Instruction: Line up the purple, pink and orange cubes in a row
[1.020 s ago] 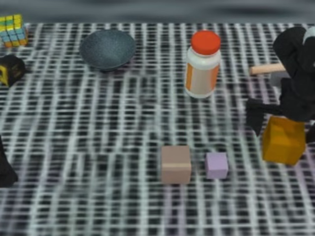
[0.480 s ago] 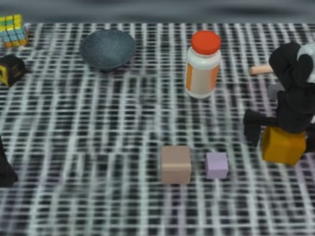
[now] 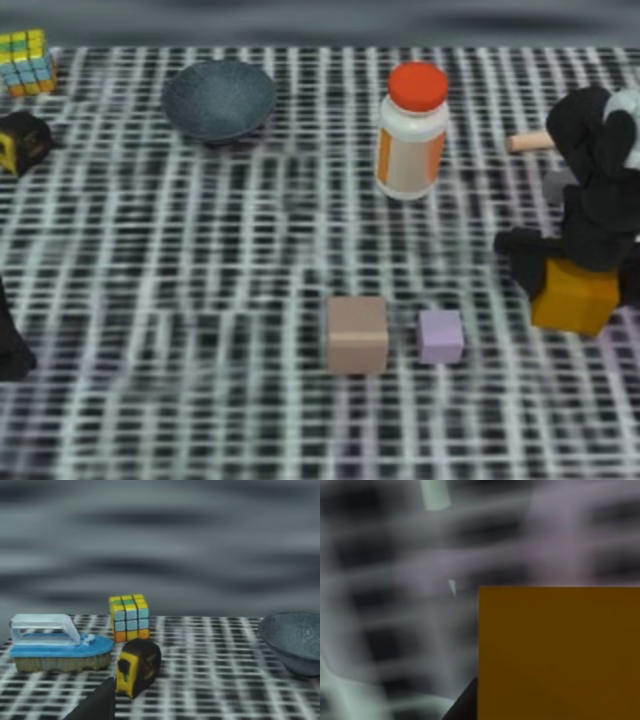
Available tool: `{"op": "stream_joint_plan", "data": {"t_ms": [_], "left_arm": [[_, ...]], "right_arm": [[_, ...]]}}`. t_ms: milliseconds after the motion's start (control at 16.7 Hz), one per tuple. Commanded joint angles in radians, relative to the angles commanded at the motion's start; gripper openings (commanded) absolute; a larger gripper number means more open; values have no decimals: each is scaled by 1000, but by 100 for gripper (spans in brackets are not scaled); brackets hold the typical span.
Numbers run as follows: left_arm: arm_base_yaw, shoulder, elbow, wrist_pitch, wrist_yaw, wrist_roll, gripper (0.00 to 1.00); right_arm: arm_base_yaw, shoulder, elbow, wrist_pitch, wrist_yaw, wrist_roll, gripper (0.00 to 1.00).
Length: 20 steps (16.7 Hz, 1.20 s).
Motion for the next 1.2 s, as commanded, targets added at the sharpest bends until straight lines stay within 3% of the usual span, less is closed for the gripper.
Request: {"op": "stream_joint_plan", "data": {"t_ms": [180,240,840,1200], "left_arm": [[0,0,0,0,0,0,100],[0,0,0,0,0,0,100],[0,0,0,0,0,0,100],[0,0,0,0,0,0,100]], "right_arm": [[0,0,0,0,0,0,2],[0,0,0,0,0,0,0],[-1,-15,14,-20,3,-1,0],[5,-104,125,-231,2,-2,0]]}}
